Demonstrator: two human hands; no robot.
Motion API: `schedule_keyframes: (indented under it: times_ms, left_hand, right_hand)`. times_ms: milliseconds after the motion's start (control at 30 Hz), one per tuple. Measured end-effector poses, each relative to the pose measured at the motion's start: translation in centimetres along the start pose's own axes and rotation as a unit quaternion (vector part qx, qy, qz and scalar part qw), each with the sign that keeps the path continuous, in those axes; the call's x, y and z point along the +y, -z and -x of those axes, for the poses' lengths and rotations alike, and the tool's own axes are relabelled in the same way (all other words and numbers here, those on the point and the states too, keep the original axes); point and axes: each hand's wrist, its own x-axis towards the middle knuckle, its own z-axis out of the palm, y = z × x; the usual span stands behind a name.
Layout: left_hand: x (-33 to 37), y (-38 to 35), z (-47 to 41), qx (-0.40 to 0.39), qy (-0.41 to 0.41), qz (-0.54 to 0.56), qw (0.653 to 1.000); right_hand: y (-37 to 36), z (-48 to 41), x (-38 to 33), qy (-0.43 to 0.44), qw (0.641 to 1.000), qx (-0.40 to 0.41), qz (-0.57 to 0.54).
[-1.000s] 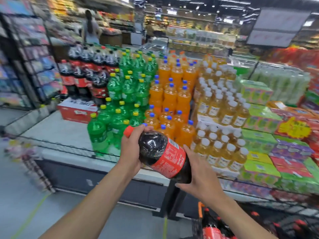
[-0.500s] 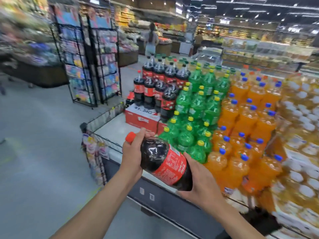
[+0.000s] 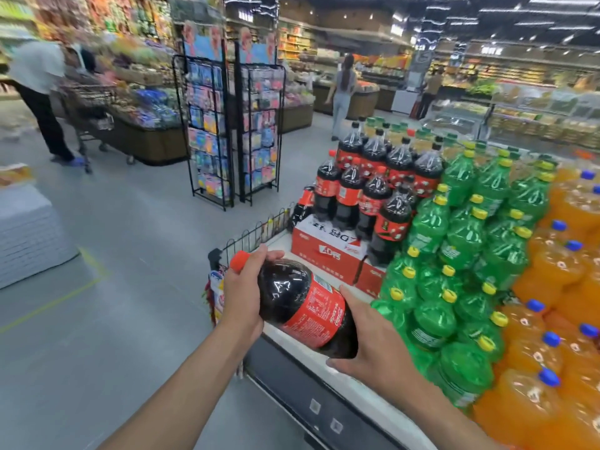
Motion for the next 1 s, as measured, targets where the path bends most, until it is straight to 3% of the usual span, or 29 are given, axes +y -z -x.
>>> schedule_keyframes:
  times_ms: [467,567,733,1000]
  left_hand:
    - [-1.4,-4.5,-21.7,0.016,-0.015,-0.037,0.999]
    - [-1.5,-6.3,-25.6,-0.035,-0.018,-0.088,0.995]
    - [-2.1,-10.0,-32.5,-0.195,-0.036,-0.159,0.967]
    - [-4.5,-19.2,-41.7,-0.281,-0.025,-0.177,0.943]
  right_hand:
    - [-4.8,-20.1,8.0,-0.003,0.998,0.003,-0.056]
    - [-5.8,-23.3,9.7,-0.03,0.996,0.005,-0.083]
    - [-6.3,-27.5,12.1,-0.097,0.979,0.073,-0.161]
    - [-8.5,-34.1,16.5,-0.267,0.918,0.167,-0.241]
